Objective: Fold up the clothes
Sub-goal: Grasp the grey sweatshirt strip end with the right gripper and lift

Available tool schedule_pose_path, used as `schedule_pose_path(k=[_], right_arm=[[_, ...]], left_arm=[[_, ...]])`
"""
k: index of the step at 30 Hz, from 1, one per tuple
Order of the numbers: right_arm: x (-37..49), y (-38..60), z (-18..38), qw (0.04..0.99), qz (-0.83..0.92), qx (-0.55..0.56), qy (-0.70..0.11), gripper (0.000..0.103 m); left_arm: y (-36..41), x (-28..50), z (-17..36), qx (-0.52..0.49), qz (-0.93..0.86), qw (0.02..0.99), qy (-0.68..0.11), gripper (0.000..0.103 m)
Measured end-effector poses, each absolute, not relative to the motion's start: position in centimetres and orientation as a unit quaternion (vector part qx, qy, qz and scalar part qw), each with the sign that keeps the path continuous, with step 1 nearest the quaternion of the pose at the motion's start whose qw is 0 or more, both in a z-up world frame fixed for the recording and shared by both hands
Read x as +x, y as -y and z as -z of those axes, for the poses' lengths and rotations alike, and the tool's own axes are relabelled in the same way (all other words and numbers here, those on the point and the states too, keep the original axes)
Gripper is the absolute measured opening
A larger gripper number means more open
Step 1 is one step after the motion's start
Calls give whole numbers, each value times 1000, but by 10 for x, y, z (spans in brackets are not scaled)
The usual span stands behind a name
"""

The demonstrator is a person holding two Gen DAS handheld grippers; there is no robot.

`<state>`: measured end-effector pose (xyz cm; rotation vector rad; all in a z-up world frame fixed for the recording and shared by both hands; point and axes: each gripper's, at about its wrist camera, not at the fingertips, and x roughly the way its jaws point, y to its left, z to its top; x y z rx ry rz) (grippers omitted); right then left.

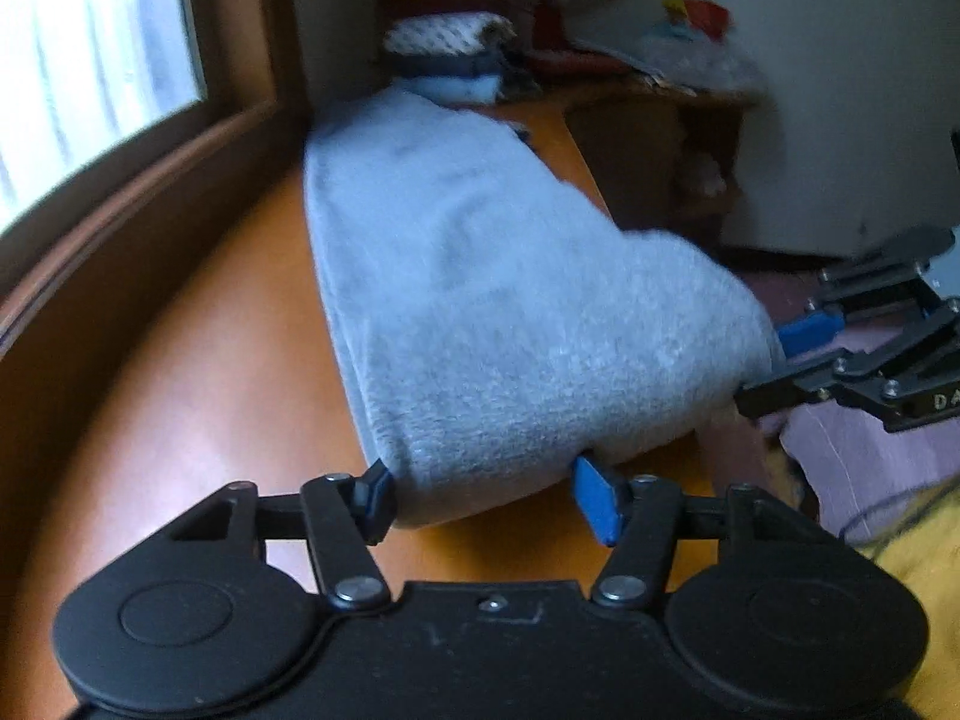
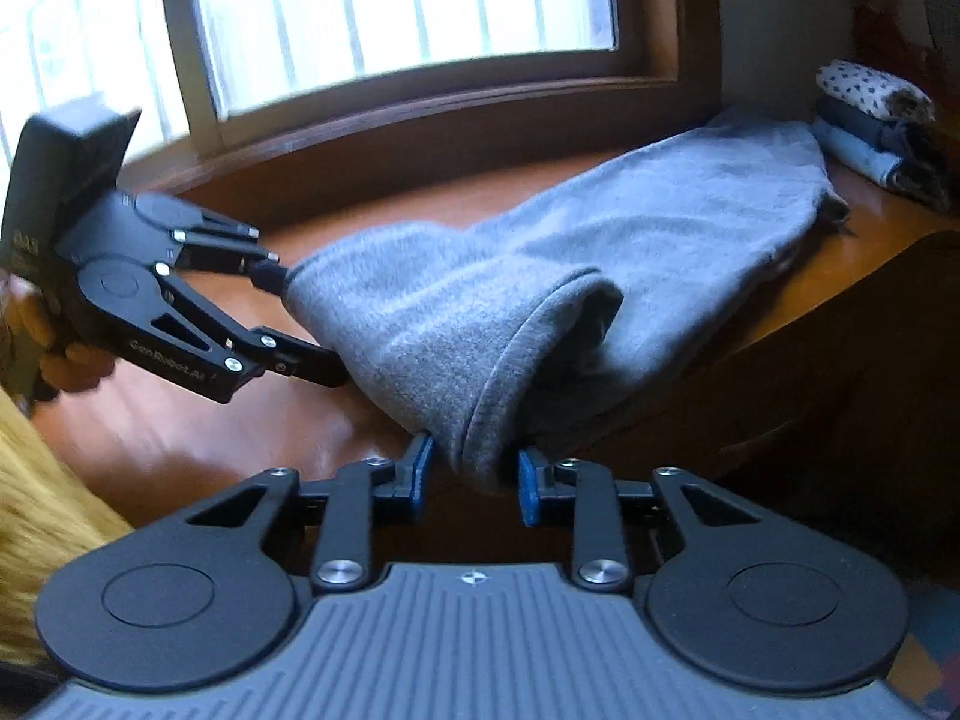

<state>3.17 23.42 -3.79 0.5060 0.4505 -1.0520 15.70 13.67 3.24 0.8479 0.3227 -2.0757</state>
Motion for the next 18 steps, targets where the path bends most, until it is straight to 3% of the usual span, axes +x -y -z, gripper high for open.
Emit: schedule_pose_path(k=[18], right_arm=[[-34,-145,8,836,476,269,-50,30]], left_arm=[[-61,112,-86,262,807,517,-111,63]])
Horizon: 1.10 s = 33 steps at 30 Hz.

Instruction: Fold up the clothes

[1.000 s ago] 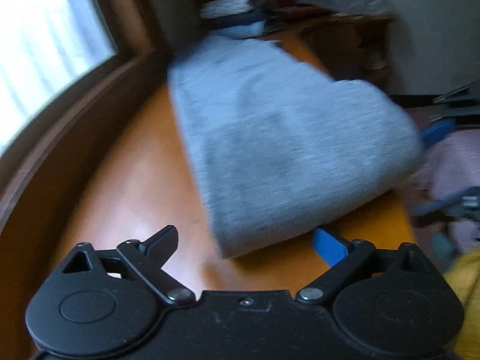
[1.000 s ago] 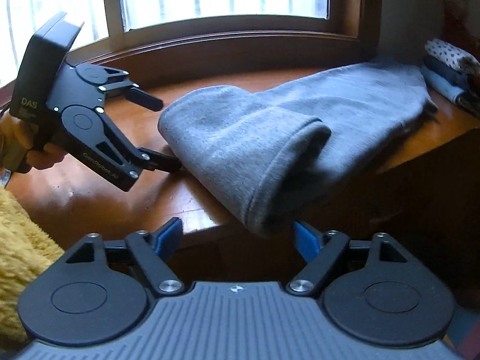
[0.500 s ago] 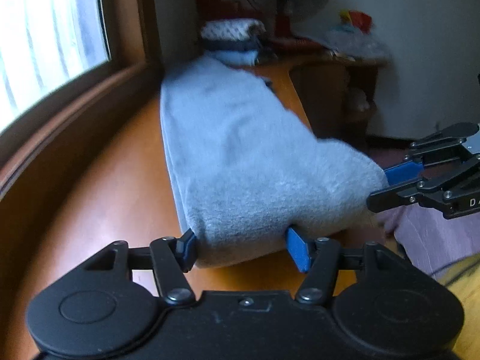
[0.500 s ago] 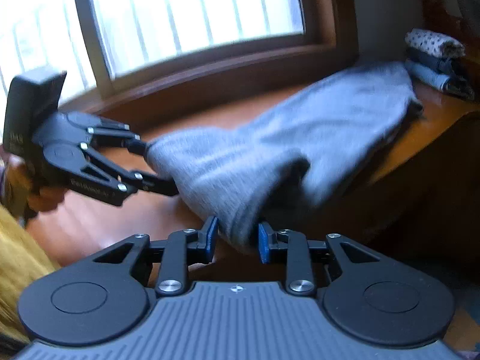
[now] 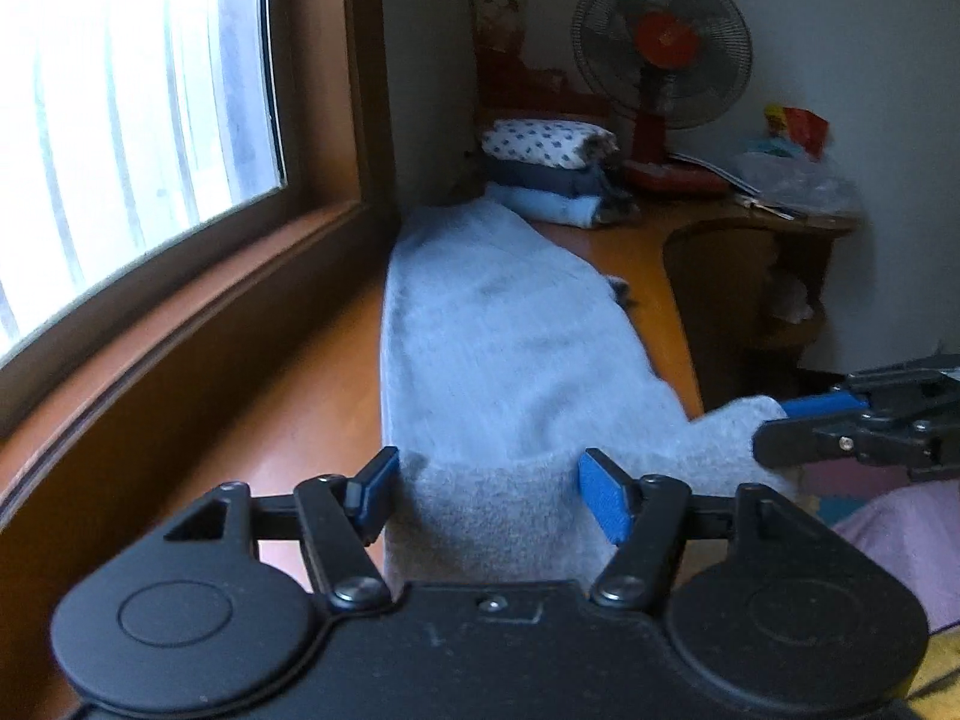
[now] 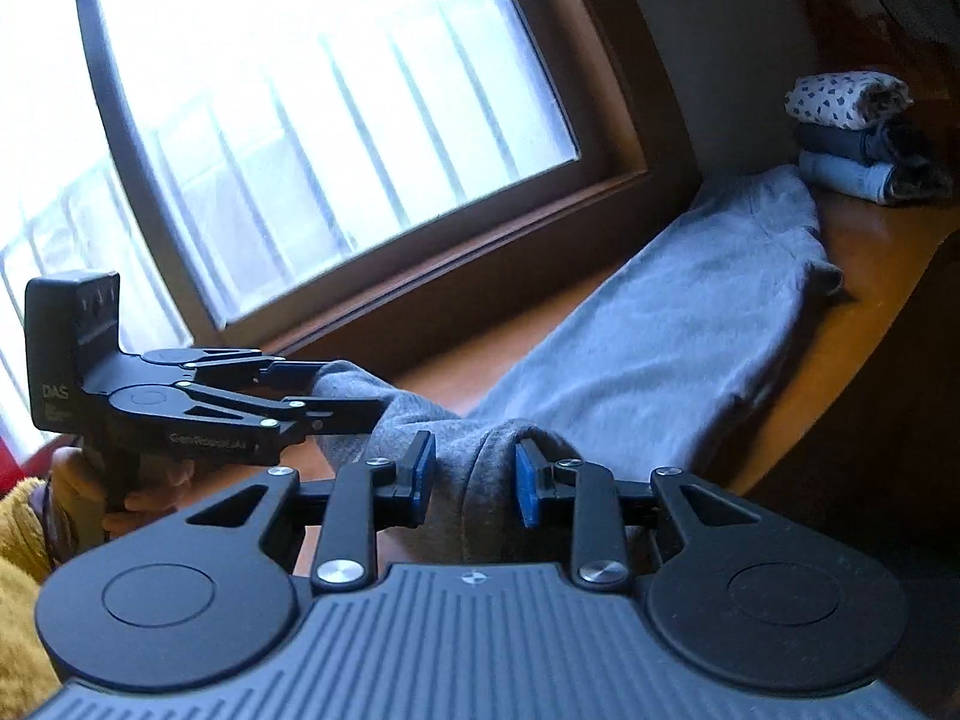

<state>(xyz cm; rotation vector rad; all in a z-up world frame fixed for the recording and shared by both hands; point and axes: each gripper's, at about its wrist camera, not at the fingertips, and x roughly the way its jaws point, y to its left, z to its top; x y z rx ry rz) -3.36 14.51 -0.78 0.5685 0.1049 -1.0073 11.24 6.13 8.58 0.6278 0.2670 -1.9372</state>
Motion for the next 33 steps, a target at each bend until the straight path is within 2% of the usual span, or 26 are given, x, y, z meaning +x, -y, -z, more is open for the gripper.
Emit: schedule_pose_path(k=[7,11,14,16,18,21,25,27,28,31,33], right_arm=[[-46,-89,13,826,494,266,-51,31],[-50,-63,23,804,527,266,-70,32],[-56,-51,33,787,544,281,-77,32],[-68,-55,29,787,542,291,-54,33],[-78,-65,17,798,528,289,-25,43],[-82,-82,-6,835,476,276,-7,50],[-50,-86,-11,868,428,237,-87,52],[-29,-75,7,856,442,216,-159,44],[-22,-68,18,847,449,218,-183,44],[-32,-46,37,829,458,275,-165,44],[-37,-42,36,825,459,289,-159,45]], left_arm=[[-7,82,-71,302,794,519,-97,64],[15,74,-58,314,792,514,-96,72],[29,68,-48,322,787,516,-98,73],[38,66,-41,326,782,521,-102,73],[46,64,-35,331,776,526,-106,74],[58,61,-23,344,761,540,-106,74],[69,62,-14,348,748,552,-125,74],[69,66,-18,347,740,562,-126,74],[65,70,-23,345,737,568,-122,74],[50,83,-42,337,730,585,-108,74],[32,91,-54,337,729,589,-94,80]])
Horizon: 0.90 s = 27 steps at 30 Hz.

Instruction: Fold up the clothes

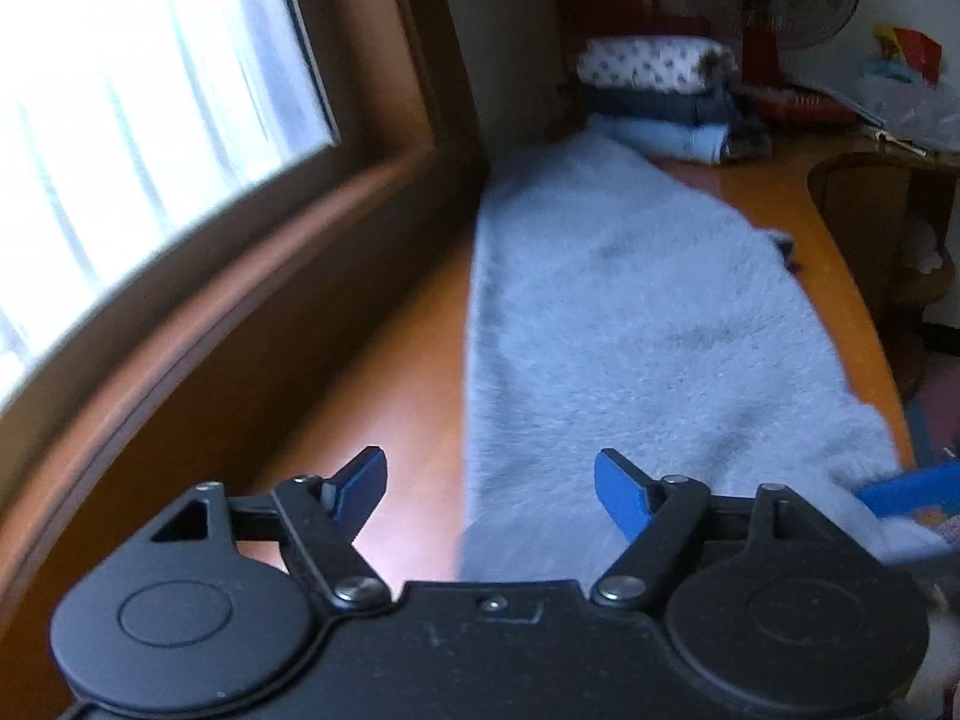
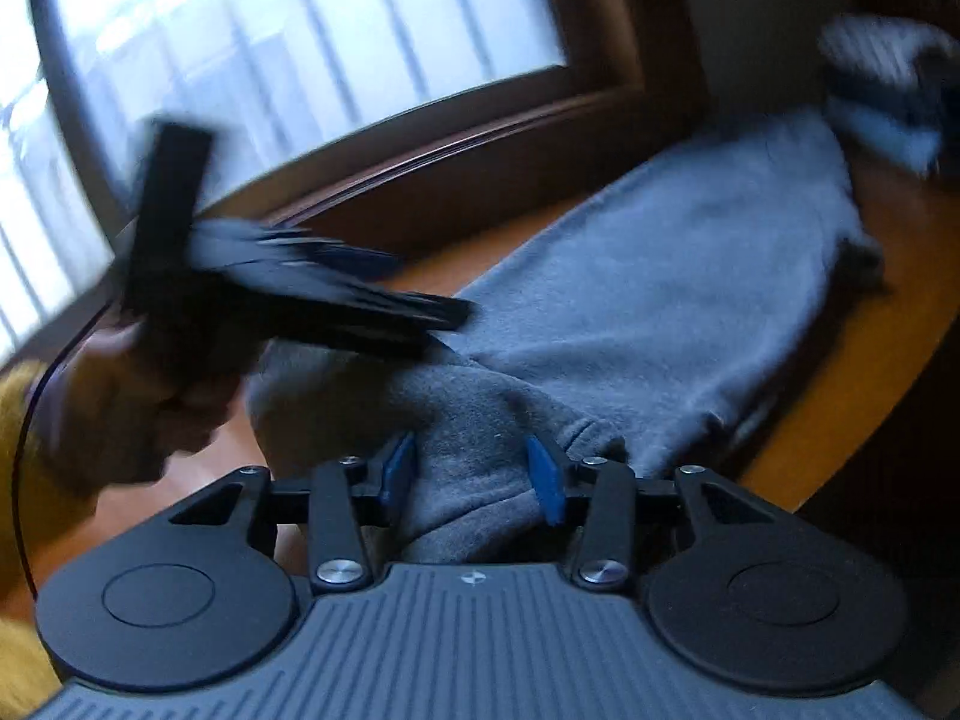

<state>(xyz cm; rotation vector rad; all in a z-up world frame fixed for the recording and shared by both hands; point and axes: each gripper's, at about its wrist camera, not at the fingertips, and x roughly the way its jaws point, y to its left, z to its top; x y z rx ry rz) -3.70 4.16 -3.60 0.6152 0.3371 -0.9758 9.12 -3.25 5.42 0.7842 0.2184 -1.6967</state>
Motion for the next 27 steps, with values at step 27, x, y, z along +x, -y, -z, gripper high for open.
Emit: schedule_pose_path(k=[27], right_arm=[[-22,-48,40,771,520,317,-187,78]], left_arm=[[-1,118,-65,336,675,628,-193,97]])
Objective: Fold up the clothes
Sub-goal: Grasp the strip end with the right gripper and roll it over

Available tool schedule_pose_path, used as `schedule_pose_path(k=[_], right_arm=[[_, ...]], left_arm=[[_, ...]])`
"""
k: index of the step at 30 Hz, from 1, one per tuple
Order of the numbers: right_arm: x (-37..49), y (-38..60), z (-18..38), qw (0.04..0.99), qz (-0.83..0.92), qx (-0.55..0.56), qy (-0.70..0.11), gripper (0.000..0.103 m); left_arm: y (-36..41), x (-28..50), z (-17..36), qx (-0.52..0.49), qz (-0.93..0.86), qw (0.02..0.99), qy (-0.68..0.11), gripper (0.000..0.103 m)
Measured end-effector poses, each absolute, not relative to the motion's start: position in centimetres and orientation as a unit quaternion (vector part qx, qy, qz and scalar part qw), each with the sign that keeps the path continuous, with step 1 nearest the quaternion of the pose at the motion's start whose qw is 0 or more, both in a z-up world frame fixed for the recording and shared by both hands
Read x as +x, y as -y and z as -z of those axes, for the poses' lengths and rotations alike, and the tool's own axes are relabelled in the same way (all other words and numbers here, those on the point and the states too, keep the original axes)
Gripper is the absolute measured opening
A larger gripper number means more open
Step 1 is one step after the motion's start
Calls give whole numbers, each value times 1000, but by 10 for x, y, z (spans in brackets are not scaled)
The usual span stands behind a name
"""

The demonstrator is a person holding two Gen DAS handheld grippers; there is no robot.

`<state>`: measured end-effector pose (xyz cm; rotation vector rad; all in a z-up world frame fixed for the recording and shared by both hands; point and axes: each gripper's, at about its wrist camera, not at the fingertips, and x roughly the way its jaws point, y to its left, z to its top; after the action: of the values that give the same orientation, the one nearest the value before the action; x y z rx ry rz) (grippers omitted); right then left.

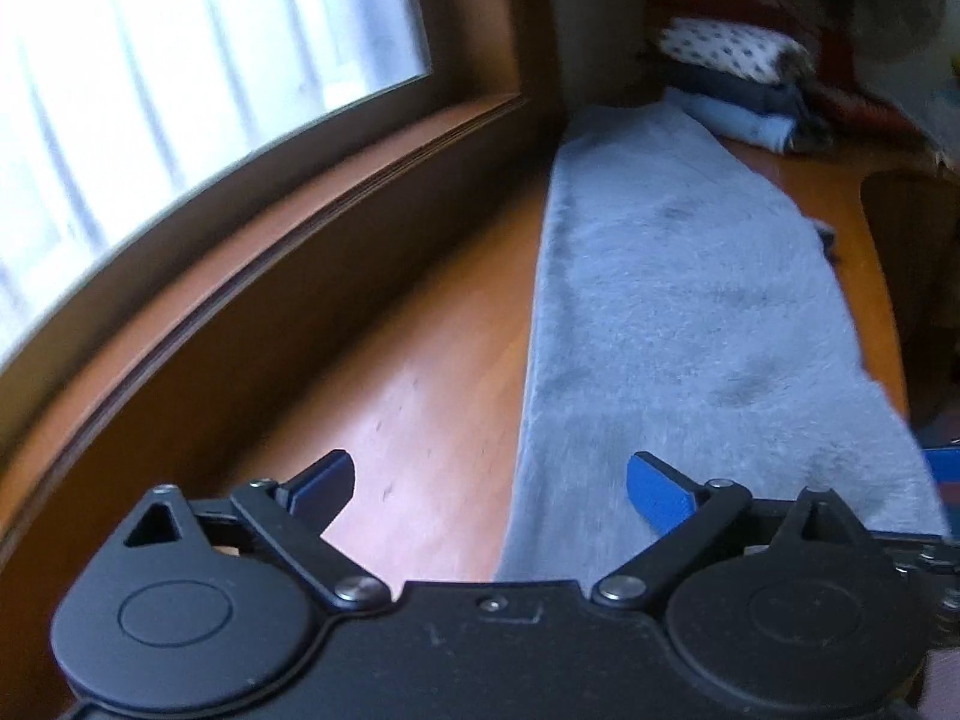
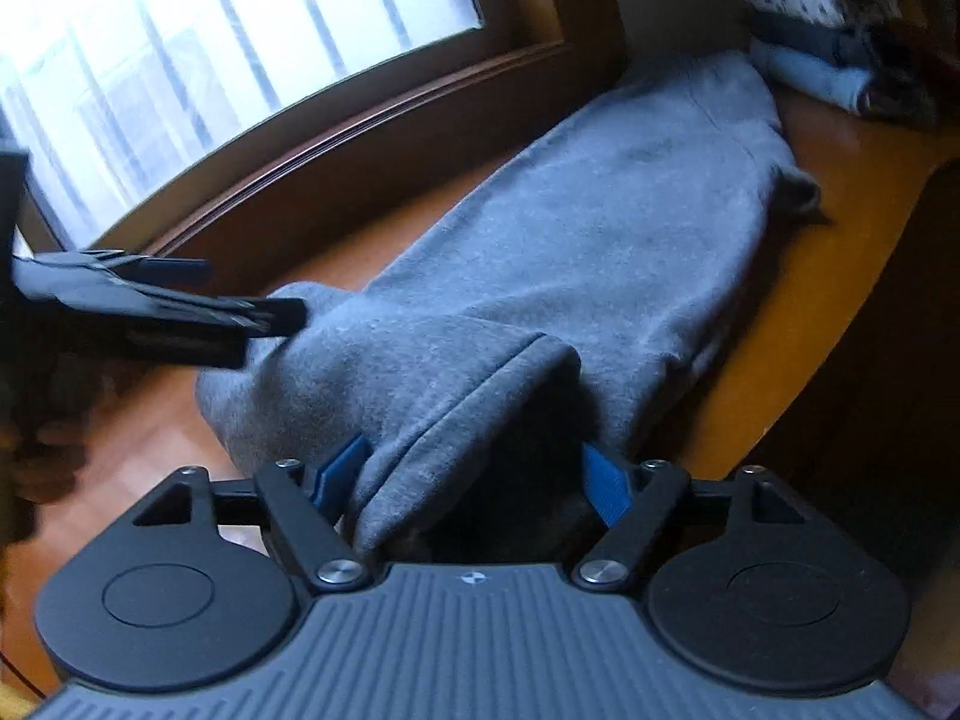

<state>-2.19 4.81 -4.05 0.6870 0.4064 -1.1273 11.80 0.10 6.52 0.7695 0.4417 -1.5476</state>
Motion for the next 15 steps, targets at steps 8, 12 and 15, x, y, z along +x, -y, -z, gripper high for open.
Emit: schedule_pose_path(k=[8,12,15], right_arm=[[-17,-58,35,754,545,325,-169,79],[-11,-71,26,747,563,315,-163,80],[-6,-81,21,739,577,307,-163,80]], left_arm=[[-35,151,-61,345,656,633,-222,97],[-44,157,-58,350,660,628,-219,97],[-48,161,-56,348,668,620,-219,97]])
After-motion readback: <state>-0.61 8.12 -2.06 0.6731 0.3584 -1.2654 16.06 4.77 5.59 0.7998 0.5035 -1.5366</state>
